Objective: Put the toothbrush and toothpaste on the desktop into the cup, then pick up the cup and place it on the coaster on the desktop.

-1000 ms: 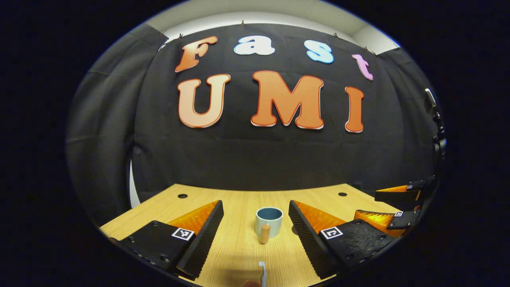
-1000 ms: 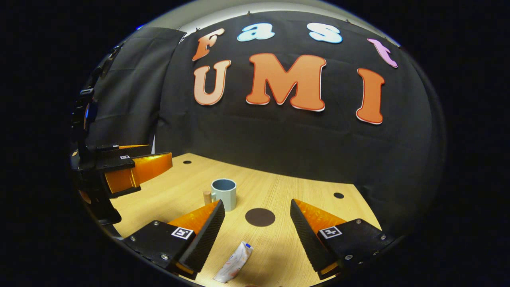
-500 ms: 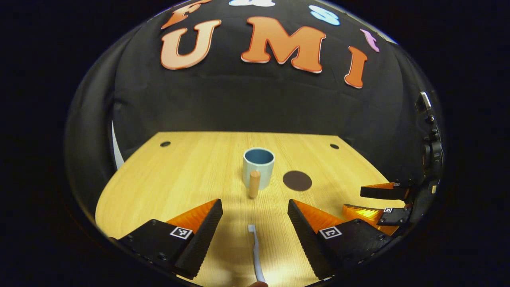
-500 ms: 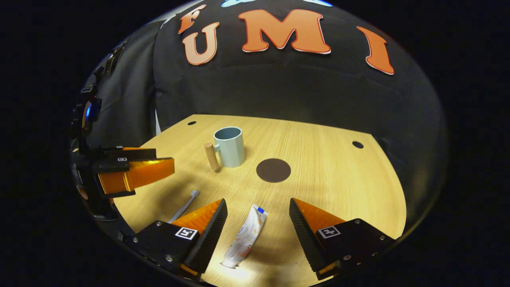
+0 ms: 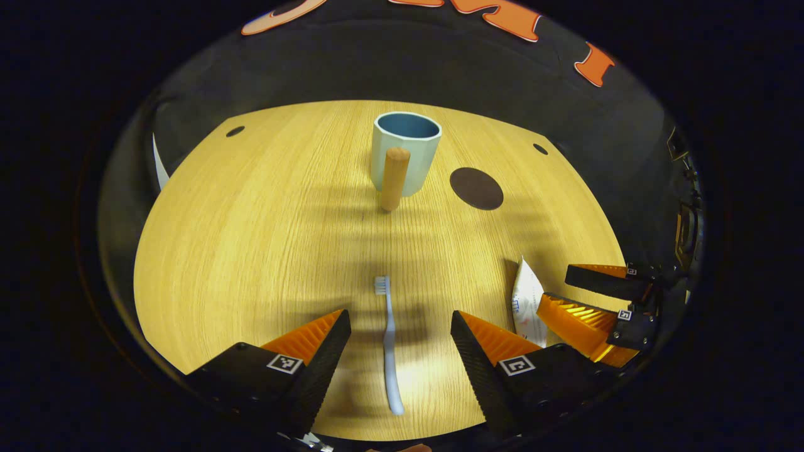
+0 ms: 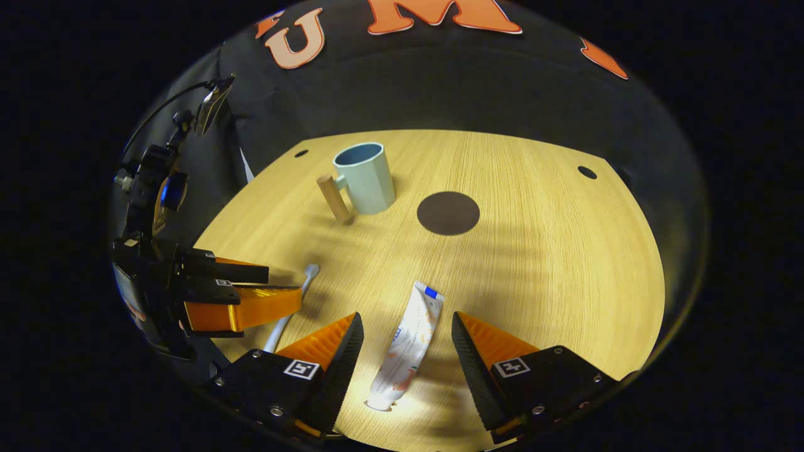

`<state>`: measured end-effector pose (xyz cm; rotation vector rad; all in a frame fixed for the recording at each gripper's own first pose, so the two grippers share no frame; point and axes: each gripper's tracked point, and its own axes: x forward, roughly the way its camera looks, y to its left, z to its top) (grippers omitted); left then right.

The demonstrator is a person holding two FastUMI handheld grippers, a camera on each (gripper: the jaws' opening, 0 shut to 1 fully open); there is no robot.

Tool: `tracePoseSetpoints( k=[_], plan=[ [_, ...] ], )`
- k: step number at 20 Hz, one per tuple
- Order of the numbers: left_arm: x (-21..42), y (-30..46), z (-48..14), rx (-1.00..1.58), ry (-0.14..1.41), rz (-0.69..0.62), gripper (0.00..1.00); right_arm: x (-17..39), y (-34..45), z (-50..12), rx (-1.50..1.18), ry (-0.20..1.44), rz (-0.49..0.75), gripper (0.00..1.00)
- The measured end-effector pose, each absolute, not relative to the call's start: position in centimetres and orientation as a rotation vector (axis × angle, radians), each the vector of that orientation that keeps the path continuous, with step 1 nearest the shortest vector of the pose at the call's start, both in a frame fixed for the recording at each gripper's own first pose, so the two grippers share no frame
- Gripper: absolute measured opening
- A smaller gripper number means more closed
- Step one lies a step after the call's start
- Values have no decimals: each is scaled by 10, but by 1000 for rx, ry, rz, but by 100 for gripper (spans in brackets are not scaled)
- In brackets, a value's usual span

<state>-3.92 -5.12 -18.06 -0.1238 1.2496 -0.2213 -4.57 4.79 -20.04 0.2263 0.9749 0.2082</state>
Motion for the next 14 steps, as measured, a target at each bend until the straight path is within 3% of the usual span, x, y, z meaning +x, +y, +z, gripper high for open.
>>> tracePoseSetpoints(
  k=[4, 5, 8, 9, 10, 11, 14],
  plan=[
    [-44, -49, -190, -141, 1365, -196, 97, -49, 53, -214, 266, 1055, 199, 78],
    [-50, -53, -199, -144, 1388, -194, 91, -48, 54, -216, 267, 1065, 194, 77],
    [-60, -61, -222, -169, 1425, -165, 94, -44, 55, -224, 287, 1080, 169, 70],
    [-63, -56, -221, -168, 1449, -140, 78, -45, 57, -228, 303, 1094, 166, 68],
    [-56, -51, -218, -171, 1431, -127, 74, -46, 57, -231, 313, 1107, 168, 63],
    [-56, -47, -221, -156, 1445, -116, 58, -47, 57, -232, 314, 1118, 169, 61],
    [-61, -43, -222, -135, 1466, -94, 39, -48, 61, -236, 333, 1126, 169, 43]
  ],
)
